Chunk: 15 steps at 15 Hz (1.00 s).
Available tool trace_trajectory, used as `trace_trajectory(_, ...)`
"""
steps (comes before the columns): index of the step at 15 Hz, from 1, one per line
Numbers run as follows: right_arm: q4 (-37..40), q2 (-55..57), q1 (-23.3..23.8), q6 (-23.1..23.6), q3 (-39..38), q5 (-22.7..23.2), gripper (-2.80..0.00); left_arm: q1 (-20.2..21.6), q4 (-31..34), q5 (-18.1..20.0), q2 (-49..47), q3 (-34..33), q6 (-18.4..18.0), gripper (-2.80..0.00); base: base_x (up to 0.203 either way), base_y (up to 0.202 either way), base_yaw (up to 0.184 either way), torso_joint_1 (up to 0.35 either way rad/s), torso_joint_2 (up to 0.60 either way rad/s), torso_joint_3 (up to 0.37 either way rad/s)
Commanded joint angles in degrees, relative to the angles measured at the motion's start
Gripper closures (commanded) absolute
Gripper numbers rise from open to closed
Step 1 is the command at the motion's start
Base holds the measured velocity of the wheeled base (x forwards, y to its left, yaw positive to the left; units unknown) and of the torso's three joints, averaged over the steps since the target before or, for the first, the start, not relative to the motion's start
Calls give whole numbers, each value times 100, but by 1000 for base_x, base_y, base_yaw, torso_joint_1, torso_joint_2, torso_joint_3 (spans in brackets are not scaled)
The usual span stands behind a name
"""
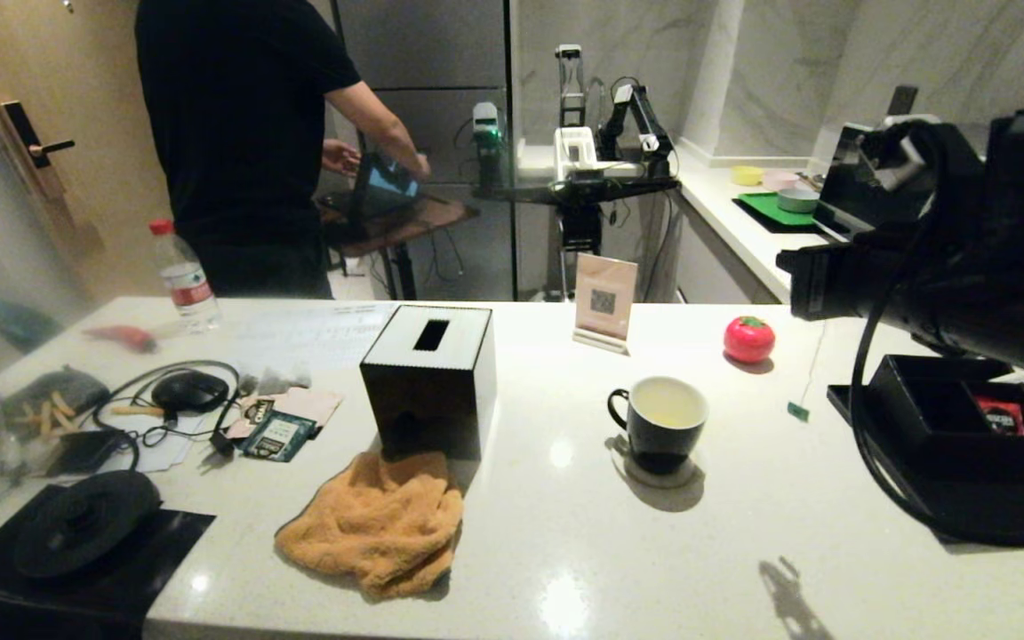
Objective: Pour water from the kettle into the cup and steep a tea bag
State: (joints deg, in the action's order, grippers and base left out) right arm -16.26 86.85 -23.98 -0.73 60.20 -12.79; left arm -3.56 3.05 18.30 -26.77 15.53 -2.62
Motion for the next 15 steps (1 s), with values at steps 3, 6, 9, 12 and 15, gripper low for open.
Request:
trace_trajectory(3, -9, -71, -2, 3, 0, -99, 0, -682, -526, 6, -1062, 281, 7, 0, 0, 0, 0, 0, 0, 0)
trace_trajectory(6, -19, -37, -2, 94, 71, -102, 0, -1260, -1164, -11, -1832, 431, 20, 0, 0, 0, 0, 0, 0, 0)
trace_trajectory(9, -19, 67, -2, 235, 238, -92, 0, -2140, -1780, -40, -2510, 534, 31, 0, 0, 0, 0, 0, 0, 0)
trace_trajectory(12, -17, 78, -10, 231, 308, -92, 0, -2805, -2319, -61, -3236, 703, 41, 0, 0, 0, 0, 0, 0, 0)
trace_trajectory(15, -17, 149, -44, 253, 412, -92, 0, -2985, -2759, -63, -4004, 1017, 42, 0, 0, 0, 0, 0, 0, 0)
